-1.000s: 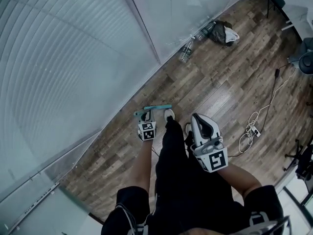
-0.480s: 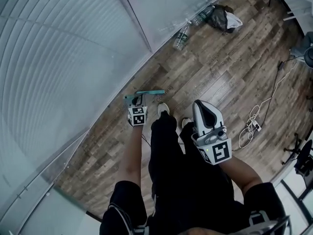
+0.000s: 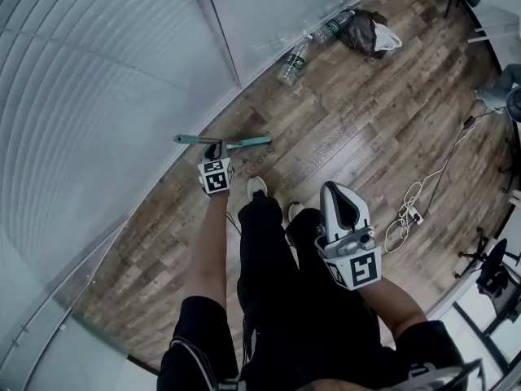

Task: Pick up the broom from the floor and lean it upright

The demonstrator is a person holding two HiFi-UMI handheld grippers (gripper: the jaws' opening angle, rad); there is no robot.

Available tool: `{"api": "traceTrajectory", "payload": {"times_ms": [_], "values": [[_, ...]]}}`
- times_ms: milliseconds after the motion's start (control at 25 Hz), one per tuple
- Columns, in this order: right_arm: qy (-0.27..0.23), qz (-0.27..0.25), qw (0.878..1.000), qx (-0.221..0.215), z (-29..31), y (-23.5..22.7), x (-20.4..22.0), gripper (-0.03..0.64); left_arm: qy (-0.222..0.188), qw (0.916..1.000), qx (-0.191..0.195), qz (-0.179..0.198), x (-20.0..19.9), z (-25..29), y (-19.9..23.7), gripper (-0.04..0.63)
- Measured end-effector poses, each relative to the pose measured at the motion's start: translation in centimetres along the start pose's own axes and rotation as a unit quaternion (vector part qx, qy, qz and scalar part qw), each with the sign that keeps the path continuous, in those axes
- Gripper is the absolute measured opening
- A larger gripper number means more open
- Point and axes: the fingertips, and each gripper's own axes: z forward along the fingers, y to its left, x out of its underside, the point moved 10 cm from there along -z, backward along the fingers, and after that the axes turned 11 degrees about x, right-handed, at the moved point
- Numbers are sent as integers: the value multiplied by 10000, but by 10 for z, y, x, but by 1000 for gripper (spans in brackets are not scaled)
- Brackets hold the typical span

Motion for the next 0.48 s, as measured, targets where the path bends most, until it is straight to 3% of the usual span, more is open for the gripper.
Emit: {"api": "traceTrajectory", "payload": {"times_ms": [280,480], "values": [[112,9,9997,210,-4,-6,3,18,-120,9980,-209,-579,-33,20,38,84],[133,52,9995,275,11,-5,6,18,-61,9992,-108,-367,-39,25,46,84]]}}
